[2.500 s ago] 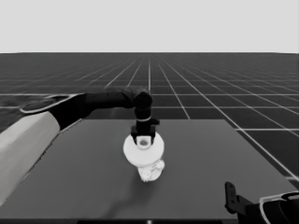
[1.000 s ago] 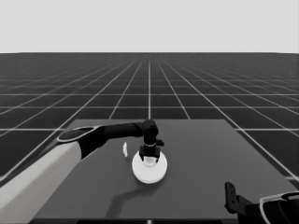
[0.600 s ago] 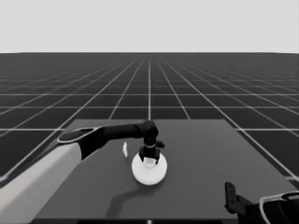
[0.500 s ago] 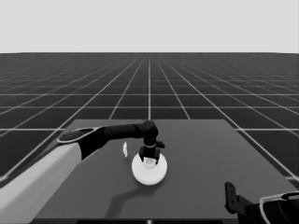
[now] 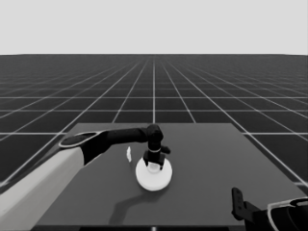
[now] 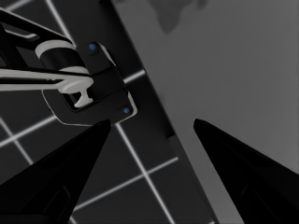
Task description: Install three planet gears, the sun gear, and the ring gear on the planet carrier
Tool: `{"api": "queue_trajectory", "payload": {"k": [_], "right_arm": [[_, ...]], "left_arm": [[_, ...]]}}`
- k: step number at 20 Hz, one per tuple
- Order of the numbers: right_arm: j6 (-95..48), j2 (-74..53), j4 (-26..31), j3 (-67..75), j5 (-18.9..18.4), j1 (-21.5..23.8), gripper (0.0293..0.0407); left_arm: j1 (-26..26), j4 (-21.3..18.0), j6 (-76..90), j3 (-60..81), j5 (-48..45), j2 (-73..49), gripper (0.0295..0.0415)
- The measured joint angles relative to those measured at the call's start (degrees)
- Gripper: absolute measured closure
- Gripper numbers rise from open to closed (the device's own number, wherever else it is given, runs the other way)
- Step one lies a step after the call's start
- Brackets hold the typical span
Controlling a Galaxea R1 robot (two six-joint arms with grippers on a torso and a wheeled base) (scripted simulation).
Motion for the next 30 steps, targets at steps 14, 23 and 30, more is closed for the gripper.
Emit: {"api": "queue_trajectory", "payload": {"k": [14, 23, 30], "right_arm": [[0.0, 0.0, 0.0, 0.0, 0.0, 0.0, 0.0315], [0.0, 0.0, 0.0, 0.0, 0.0, 0.0, 0.0315], [0.0, 0.0, 0.0, 0.0, 0.0, 0.0, 0.0315]], "left_arm": [[0.0, 0.0, 7.0, 0.0, 0.0, 0.0, 0.0362], [0.0, 0.0, 11.5, 0.0, 0.0, 0.0, 0.0362], [-0.1, 0.0, 13.2, 0.0, 0.0, 0.0, 0.0326]]}}
